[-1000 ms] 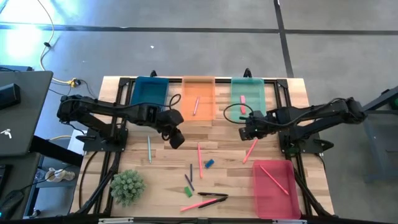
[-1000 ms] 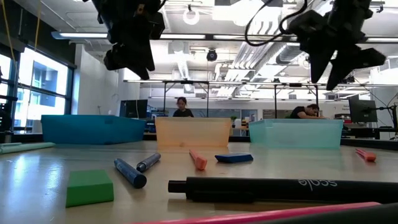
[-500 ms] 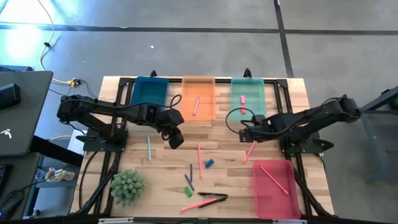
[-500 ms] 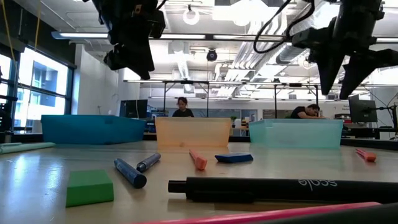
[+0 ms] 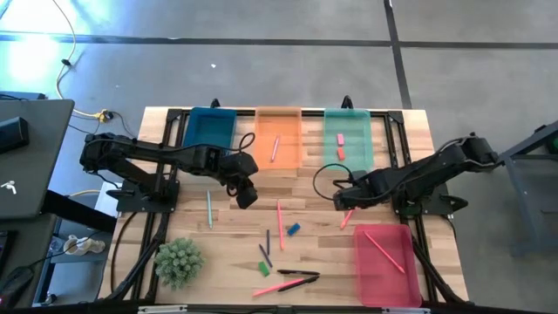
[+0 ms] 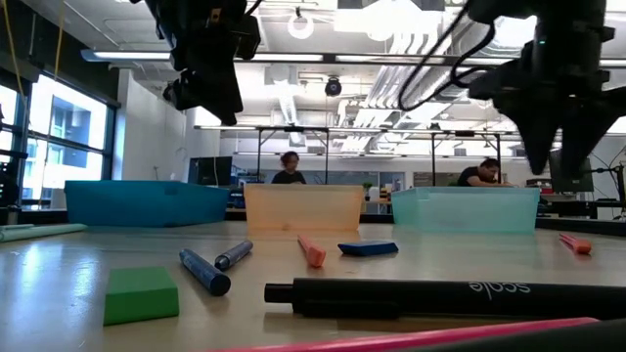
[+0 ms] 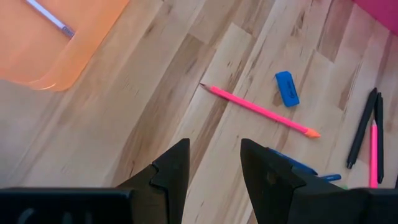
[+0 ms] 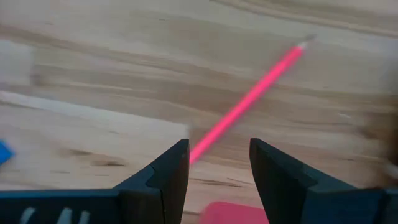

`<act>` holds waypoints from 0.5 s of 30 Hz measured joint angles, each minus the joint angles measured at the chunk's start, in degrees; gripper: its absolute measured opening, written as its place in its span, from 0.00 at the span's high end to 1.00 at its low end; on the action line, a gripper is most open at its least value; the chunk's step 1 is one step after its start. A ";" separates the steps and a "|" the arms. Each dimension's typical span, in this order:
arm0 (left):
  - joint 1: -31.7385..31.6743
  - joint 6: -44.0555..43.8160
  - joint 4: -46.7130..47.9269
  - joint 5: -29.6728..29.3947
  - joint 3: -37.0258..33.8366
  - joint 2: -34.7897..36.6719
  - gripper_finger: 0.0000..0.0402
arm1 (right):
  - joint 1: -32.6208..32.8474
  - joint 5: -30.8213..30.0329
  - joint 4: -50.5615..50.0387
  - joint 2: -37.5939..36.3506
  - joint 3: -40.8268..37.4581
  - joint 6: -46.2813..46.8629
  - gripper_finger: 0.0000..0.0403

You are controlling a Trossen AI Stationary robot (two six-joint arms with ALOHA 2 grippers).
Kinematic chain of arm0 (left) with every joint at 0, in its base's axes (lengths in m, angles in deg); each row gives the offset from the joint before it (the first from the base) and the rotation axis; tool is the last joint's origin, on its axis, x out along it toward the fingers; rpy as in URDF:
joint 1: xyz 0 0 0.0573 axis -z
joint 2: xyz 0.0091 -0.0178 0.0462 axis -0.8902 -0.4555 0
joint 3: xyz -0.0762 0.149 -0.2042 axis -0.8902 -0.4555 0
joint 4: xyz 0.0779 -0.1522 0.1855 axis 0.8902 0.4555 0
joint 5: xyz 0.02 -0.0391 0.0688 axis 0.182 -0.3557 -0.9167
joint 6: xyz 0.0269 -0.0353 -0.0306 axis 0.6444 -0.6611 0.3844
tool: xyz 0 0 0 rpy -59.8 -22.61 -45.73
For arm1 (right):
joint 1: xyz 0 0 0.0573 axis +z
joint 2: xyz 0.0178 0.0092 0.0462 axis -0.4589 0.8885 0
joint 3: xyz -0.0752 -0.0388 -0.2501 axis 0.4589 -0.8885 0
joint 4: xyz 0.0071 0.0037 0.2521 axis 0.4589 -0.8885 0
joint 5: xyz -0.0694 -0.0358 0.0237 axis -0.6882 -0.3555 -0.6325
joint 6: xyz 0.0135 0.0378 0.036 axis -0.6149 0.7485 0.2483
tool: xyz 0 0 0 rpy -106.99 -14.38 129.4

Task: Sort crayons/erasers/pens/pencils in bins
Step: Put the top right pink pencil into the pink bin

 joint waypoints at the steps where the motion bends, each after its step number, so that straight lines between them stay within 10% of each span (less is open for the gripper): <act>1: 0.00 0.09 0.00 -0.04 0.00 0.00 0.68 | 0.43 -0.07 -1.06 0.00 0.00 0.39 0.60; 15: -0.13 1.46 -0.44 -0.17 0.02 0.00 0.68 | 0.51 2.72 18.70 -0.59 -13.85 6.91 0.60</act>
